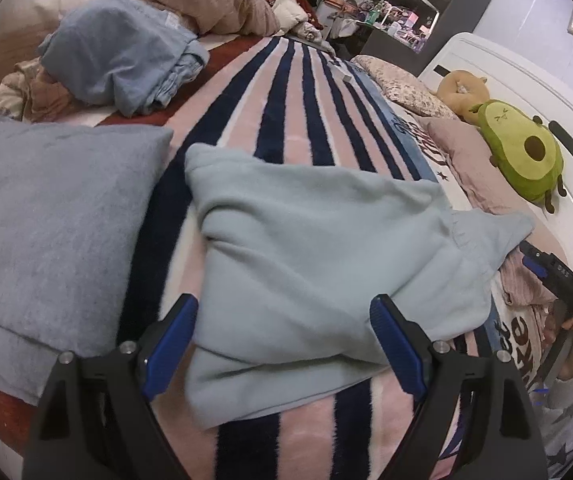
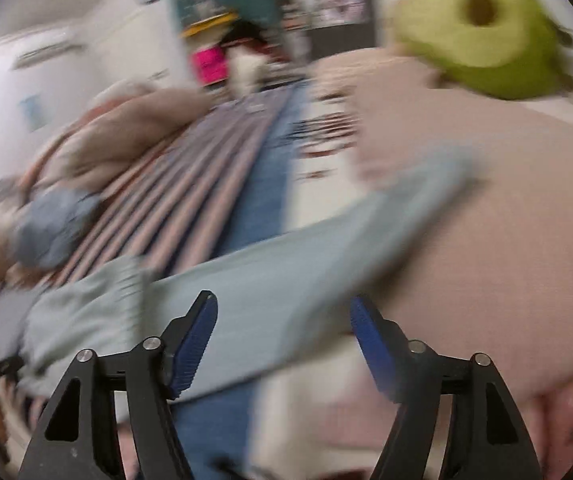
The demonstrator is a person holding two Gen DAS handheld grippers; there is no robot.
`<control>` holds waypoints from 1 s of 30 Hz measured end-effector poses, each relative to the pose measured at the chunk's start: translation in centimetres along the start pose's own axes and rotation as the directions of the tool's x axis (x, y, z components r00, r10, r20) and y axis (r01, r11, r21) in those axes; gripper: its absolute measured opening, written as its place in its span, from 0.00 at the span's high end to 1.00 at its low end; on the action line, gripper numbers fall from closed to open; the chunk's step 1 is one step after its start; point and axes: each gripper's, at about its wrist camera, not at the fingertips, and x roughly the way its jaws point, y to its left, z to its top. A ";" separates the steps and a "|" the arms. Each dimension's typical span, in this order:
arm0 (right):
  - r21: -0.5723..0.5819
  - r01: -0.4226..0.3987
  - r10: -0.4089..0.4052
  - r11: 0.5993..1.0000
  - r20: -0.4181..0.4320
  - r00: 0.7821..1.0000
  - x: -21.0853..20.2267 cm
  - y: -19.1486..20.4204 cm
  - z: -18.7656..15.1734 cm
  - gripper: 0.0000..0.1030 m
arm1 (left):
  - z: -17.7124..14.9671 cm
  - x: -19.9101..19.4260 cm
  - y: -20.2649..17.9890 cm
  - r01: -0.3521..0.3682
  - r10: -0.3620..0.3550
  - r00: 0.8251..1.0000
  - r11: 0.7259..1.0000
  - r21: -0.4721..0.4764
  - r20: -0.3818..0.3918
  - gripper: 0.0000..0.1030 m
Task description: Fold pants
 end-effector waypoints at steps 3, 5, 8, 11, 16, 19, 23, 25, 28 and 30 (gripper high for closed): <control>0.078 0.026 -0.022 0.997 -0.043 0.999 1.2 -2.6 0.8 0.35 | 0.3 -0.2 -0.4 -0.002 0.002 1.000 1.000 0.007 0.007 0.17; 0.092 0.029 -0.027 0.995 -0.026 0.999 2.4 -2.7 1.6 0.35 | 0.3 -0.4 -0.3 0.000 0.000 1.000 1.000 0.000 0.013 0.17; 0.040 0.094 -0.094 0.995 0.023 0.995 4.3 -1.3 3.5 0.35 | 0.2 -0.8 -0.1 0.006 -0.006 1.000 1.000 -0.010 0.020 0.17; 0.042 0.143 -0.145 0.989 0.055 0.988 5.3 -1.1 4.8 0.56 | 0.1 -1.3 -0.1 0.012 -0.012 0.999 1.000 -0.010 0.033 0.17; 0.040 0.098 -0.103 0.994 0.132 0.986 2.4 -1.7 5.4 0.94 | 0.1 -1.6 0.0 0.023 -0.023 0.999 1.000 0.001 0.044 0.17; 0.021 0.059 -0.061 0.998 0.159 0.985 -0.3 -2.4 5.6 0.96 | 0.4 -1.2 0.0 0.024 -0.024 0.999 1.000 0.003 0.041 0.17; 0.039 0.030 -0.034 0.999 0.119 0.992 -1.5 -4.0 5.9 0.97 | 0.6 -0.9 0.2 0.032 -0.031 0.999 0.999 -0.017 0.043 0.17; 0.063 0.014 -0.021 0.998 0.099 0.995 -1.1 -4.3 5.8 0.98 | 0.6 -1.0 0.2 0.038 -0.037 0.998 0.999 -0.022 0.049 0.17; 0.061 -0.056 0.050 0.997 0.104 0.993 -0.7 -2.7 6.1 0.98 | 0.5 -1.5 0.3 0.038 -0.037 0.998 0.999 -0.017 0.057 0.17; 0.037 -0.127 0.122 0.991 0.113 0.986 -1.2 -0.2 6.6 0.98 | 0.5 -1.9 0.5 0.032 -0.031 0.997 0.999 -0.018 0.066 0.17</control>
